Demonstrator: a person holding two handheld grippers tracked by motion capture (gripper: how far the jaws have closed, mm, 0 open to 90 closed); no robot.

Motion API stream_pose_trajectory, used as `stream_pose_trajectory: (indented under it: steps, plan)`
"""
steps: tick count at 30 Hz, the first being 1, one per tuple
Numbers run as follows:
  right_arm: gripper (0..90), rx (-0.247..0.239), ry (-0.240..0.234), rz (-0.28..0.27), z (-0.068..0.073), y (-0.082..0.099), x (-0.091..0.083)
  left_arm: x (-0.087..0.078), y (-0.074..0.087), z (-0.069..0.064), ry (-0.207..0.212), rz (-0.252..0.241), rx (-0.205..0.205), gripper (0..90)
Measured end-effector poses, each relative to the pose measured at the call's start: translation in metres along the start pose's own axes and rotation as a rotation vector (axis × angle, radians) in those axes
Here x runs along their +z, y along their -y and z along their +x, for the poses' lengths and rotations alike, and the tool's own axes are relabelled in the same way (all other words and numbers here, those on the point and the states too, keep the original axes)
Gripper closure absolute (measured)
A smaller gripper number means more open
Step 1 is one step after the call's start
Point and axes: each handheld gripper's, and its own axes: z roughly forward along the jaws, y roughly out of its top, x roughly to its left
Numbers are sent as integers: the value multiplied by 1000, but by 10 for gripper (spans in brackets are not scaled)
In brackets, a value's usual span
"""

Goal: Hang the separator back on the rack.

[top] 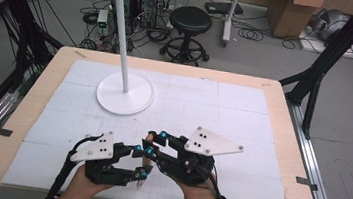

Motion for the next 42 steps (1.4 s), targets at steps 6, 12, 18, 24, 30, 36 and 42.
stream_pose_trajectory:
  steps: [6, 12, 18, 24, 30, 36, 42]
  plan:
    - [710, 3, 15, -4, -1, 2, 0, -1, -1, -1, -16, 25, 14, 701]
    - [683, 47, -18, -40, -4, 4, -2, -2, -3, -2, 17, 25, 9, 706]
    - [272, -2, -177, -96, -23, 11, -8, -9, -10, 0, 133, -19, -15, 707]
    - [346, 1, -438, -96, -44, 22, -12, -10, -15, -2, 285, -17, 3, 707]
    - [488, -53, -580, -70, -40, 19, -6, -5, -13, -6, 378, 10, 18, 706]
    - [621, -71, -661, -44, -38, 21, 0, -3, -13, -9, 410, 21, 25, 706]
    - [717, -72, -685, -50, -35, 21, -1, -3, -13, -9, 435, 19, 26, 706]
